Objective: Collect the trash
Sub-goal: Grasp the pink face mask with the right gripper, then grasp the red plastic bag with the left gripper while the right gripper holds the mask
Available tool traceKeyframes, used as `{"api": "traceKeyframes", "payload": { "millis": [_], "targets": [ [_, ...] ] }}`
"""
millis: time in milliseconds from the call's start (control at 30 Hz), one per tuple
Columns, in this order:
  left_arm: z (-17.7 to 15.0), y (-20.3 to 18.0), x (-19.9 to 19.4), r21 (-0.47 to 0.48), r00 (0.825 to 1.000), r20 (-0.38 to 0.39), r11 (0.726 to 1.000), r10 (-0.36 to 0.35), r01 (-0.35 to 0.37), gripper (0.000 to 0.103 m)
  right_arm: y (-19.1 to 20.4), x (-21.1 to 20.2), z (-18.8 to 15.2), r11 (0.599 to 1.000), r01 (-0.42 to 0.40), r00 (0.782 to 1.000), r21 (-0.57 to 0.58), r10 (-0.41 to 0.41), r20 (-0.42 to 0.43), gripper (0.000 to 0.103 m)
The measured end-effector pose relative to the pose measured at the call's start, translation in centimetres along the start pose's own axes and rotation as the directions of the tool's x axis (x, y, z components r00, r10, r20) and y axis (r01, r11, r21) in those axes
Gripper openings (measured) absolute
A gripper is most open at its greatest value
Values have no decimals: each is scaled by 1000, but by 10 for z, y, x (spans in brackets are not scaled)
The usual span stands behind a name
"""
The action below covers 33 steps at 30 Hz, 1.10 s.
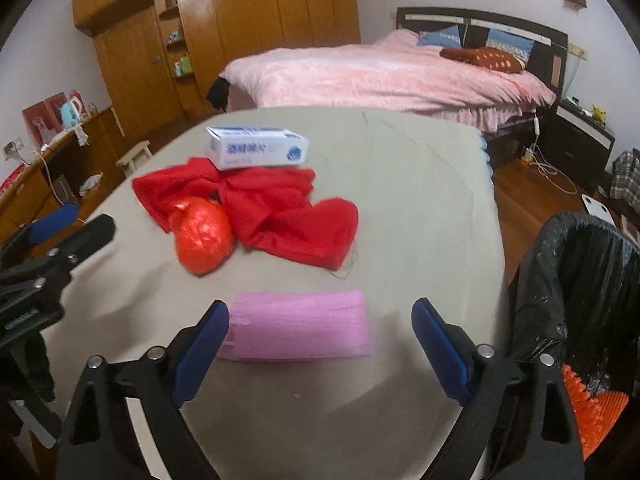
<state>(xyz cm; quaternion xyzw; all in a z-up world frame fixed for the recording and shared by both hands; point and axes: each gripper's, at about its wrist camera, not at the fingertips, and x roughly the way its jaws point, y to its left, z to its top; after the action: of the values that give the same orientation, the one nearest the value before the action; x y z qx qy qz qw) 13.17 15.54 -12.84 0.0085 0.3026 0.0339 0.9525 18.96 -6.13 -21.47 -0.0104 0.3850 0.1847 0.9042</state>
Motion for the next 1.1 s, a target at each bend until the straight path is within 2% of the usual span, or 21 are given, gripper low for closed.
{"api": "traceKeyframes", "payload": {
  "millis": [100,233,300,367,667,767,1100],
  "targets": [
    [-2,1,5,-4,1000,-10,1000,-3,3,90,-2,7,1,1000,11,999,4,-11,-31,88],
    [-3,-1,10,-7,1000,-21,1000,-10,10,90,-2,17,-1,1000,9,996,-4,-9,-84,74],
    [-4,-2,11,-6,1000,-23,1000,-12,12,90,2,14,-2,1000,-11,997,-27,9,-81,61],
    [-4,-4,13,-6,999,-28,1000,-18,17,90,8,12,-4,998,-36,996,-51,32,-81,42],
    [-1,-19,20,-8,998,-37,998,-59,59,90,3,2,-1,998,-57,997,-41,55,-58,19],
    [2,-26,24,-2,997,-42,997,-72,72,82,1,-4,7,997,-56,998,-45,55,-33,14],
    [9,-49,55,2,989,-94,994,-110,110,68,-25,-12,24,1000,-16,1000,-12,16,19,14]
  ]
}}
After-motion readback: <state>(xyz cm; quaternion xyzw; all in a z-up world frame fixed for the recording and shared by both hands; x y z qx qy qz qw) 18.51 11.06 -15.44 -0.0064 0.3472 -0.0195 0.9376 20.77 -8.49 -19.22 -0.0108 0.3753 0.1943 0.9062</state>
